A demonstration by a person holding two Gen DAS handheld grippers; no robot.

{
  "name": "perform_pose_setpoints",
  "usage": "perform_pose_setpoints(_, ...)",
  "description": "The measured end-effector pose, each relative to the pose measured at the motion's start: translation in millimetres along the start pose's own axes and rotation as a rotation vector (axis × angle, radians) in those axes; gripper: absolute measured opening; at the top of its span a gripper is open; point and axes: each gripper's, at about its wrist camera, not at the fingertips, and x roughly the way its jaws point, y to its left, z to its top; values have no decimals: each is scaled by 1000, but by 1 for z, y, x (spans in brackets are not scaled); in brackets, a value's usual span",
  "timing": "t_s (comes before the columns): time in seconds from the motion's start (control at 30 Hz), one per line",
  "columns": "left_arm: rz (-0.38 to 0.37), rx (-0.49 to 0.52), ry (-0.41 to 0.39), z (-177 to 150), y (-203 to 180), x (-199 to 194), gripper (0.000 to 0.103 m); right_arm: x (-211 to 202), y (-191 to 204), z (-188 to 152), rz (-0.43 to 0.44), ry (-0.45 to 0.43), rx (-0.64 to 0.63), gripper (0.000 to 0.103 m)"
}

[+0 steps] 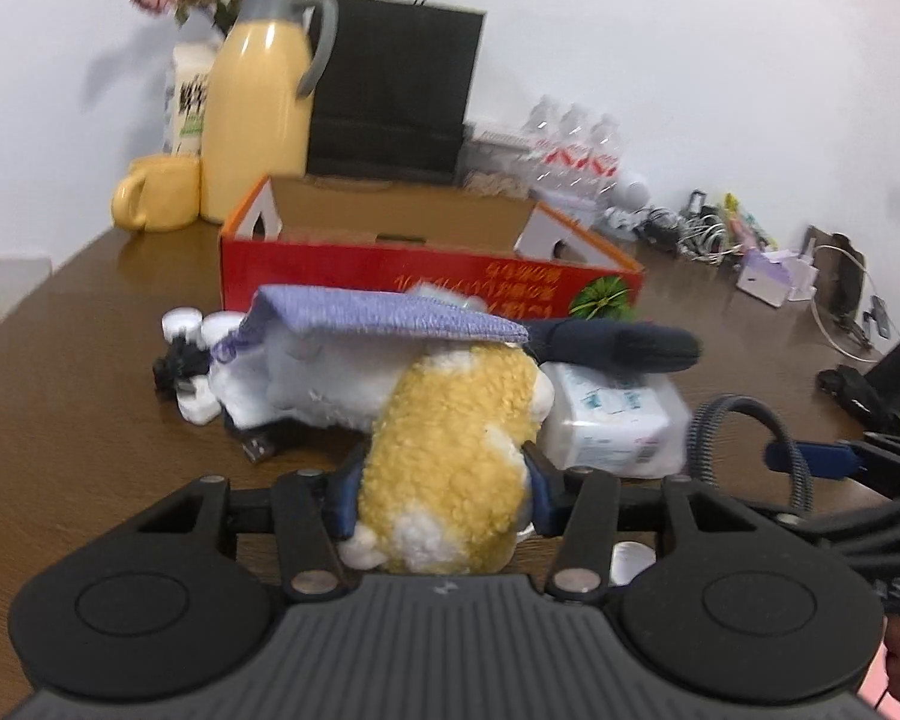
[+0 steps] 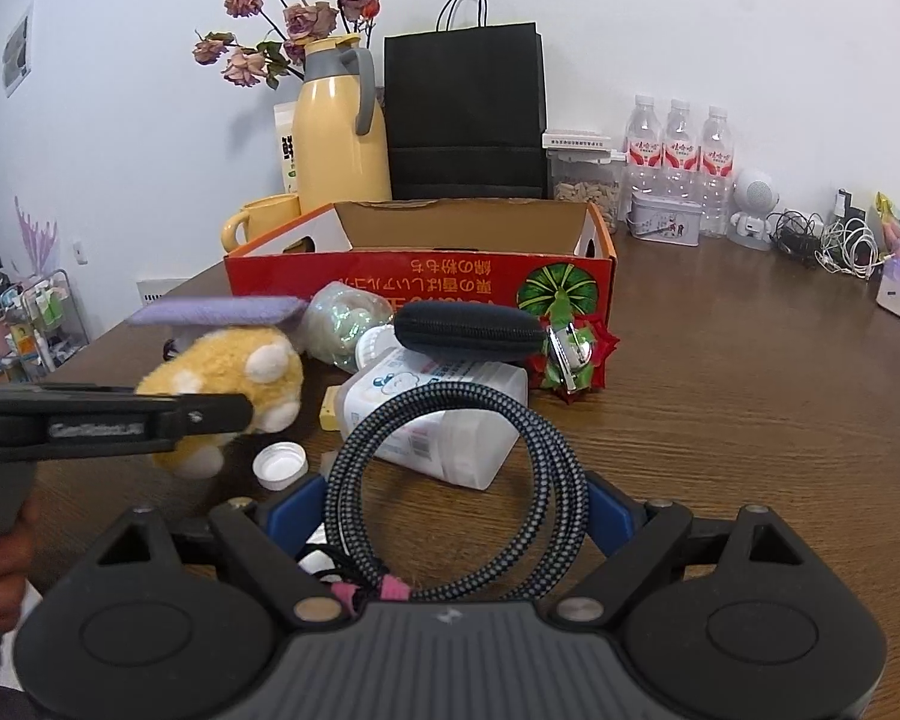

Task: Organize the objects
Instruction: 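Grasp the purple cloth pouch with the left tool while the right tool holds the cable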

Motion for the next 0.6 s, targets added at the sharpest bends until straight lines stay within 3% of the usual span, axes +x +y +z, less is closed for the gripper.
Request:
perform_pose_setpoints(0.17,-21,54,-60,11,-10,-30,51,-7,4,3,1,-21,-10,89)
perform_pose_setpoints(0.37,-23,47,16,22,-4,-29,51,-13,9,11,5,-42,-25,89)
perform_pose_setpoints(0.6,12,45,38,12,7,-13,52,-13,12,10,7,-41,-25,89)
